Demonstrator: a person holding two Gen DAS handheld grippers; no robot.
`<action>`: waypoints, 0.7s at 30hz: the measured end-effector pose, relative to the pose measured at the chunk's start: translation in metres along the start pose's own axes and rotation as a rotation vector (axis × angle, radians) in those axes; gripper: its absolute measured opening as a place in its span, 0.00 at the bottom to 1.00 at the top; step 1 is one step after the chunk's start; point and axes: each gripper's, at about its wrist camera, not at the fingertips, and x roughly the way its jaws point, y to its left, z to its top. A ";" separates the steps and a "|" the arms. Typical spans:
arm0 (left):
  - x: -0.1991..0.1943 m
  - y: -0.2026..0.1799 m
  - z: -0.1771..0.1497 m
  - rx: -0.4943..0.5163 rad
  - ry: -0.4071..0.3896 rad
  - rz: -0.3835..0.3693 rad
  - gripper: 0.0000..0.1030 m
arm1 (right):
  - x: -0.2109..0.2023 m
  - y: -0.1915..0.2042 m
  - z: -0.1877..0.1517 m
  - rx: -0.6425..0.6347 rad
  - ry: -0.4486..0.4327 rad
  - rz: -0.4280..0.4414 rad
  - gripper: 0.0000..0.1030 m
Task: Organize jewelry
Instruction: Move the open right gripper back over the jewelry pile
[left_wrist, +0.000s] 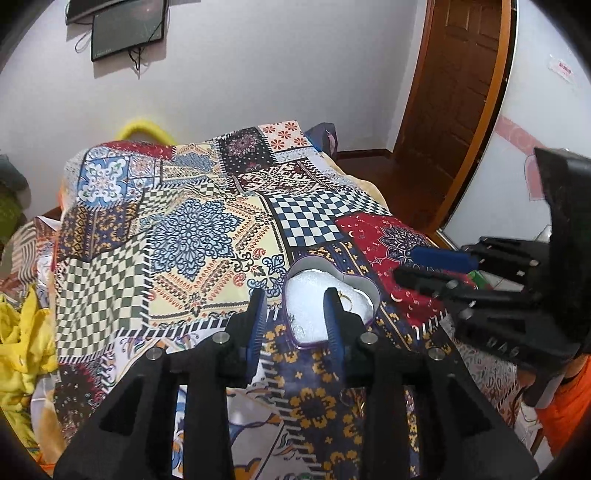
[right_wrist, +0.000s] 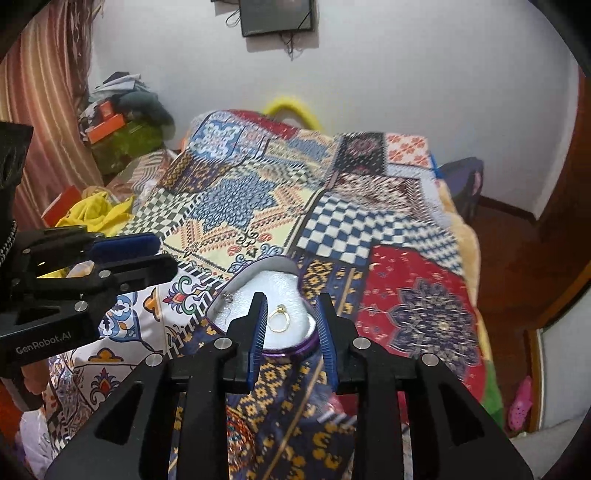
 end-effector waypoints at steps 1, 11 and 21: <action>-0.003 -0.001 -0.002 0.005 0.001 0.003 0.31 | -0.004 0.000 -0.001 0.002 -0.006 -0.005 0.26; -0.018 -0.010 -0.028 0.017 0.043 0.015 0.31 | -0.032 0.003 -0.024 0.020 -0.033 -0.053 0.30; -0.019 -0.023 -0.068 0.035 0.112 0.004 0.31 | -0.039 0.010 -0.062 0.036 0.008 -0.080 0.30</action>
